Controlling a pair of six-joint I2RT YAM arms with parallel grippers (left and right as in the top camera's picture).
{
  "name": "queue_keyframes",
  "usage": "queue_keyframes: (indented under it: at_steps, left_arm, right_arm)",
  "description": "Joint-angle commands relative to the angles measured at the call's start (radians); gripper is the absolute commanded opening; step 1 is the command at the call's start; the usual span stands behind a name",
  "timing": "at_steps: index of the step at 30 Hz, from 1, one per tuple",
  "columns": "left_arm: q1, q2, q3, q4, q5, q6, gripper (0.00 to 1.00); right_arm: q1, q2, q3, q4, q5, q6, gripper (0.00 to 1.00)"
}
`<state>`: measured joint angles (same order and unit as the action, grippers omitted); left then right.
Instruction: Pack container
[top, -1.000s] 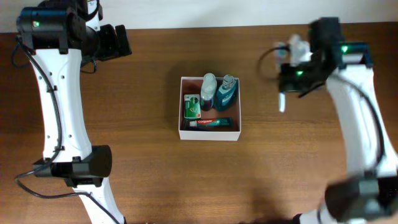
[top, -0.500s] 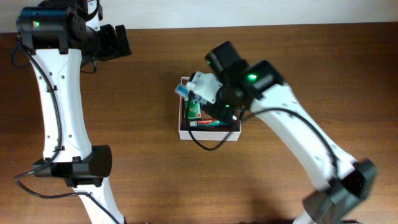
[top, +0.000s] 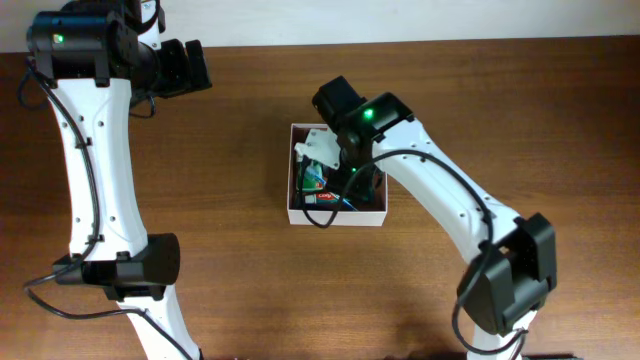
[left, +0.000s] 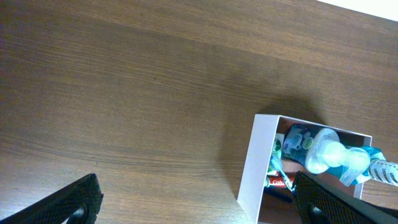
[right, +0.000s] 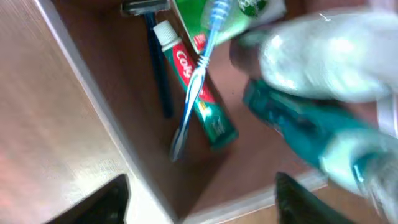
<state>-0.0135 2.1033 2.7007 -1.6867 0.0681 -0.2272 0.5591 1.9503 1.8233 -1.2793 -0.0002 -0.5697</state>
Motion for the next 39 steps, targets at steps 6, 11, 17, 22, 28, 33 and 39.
queue_keyframes:
  at_steps: [6, 11, 17, 22, 28, 33, 39]
  left_arm:
    - [0.003, -0.026, 0.016, -0.001, 0.003, 0.013, 0.99]
    - [0.003, -0.026, 0.016, -0.001, 0.003, 0.013, 0.99]
    - [0.003, -0.026, 0.016, -0.001, 0.003, 0.013, 1.0]
    - [0.003, -0.026, 0.016, -0.001, 0.003, 0.013, 0.99]
    - [0.003, -0.026, 0.016, -0.001, 0.003, 0.013, 0.99]
    - [0.003, -0.026, 0.016, -0.001, 0.003, 0.013, 0.99]
    - [0.003, -0.026, 0.016, -0.001, 0.003, 0.013, 0.99]
  right_arm:
    - [0.01, -0.241, 0.245, -0.177, -0.114, 0.263, 0.99]
    - [0.01, -0.337, 0.29, -0.183, -0.211, 0.441, 0.99]
    - [-0.047, -0.429, 0.292, -0.174, -0.097, 0.479, 0.99]
    - [-0.257, -0.529, 0.292, -0.138, -0.082, 0.506, 0.99]
    - [-0.56, -0.658, 0.287, -0.131, -0.174, 0.511, 0.99]
    - [-0.633, -0.802, 0.134, 0.018, -0.17, 0.492, 0.99]
    - [-0.632, -1.102, -0.378, 0.282, -0.177, 0.5, 0.99]
